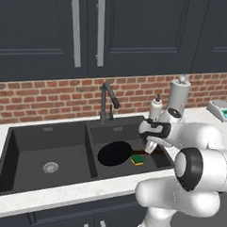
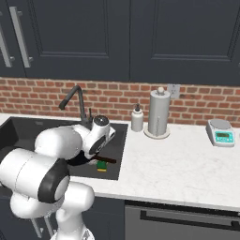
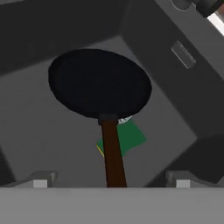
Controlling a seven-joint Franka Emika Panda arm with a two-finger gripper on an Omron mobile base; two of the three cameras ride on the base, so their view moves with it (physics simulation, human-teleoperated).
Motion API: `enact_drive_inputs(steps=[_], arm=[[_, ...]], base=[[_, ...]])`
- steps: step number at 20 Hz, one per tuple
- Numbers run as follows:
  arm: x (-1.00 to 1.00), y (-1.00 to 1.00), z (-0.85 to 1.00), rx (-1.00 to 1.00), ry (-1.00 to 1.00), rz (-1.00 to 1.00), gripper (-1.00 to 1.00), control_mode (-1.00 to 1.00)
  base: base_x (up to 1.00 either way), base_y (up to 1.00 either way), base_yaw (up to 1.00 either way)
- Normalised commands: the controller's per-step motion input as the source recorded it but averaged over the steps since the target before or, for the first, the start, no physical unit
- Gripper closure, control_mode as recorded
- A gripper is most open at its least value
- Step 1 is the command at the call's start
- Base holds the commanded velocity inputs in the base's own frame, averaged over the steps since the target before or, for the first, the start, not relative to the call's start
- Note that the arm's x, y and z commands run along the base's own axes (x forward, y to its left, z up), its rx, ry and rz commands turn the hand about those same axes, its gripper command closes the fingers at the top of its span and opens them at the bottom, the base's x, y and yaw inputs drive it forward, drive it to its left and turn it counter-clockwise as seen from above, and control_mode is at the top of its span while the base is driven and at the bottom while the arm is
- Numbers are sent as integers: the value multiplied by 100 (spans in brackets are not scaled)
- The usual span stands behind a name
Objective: Pick the pan and sponge and place them into the sink. Then turn on the water.
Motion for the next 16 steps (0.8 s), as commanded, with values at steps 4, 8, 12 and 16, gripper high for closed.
enact_drive_inputs(steps=[4, 8, 12, 16], arm=[[-39, 4, 86, 14, -10, -19, -100, -100], [-34, 0, 79, 16, -2, -29, -100, -100], [-17, 6, 63, 11, 1, -29, -100, -100], [1, 10, 25, 0, 20, -27, -100, -100]], base=[[0, 0, 0], [0, 0, 0], [0, 0, 0], [0, 0, 0]])
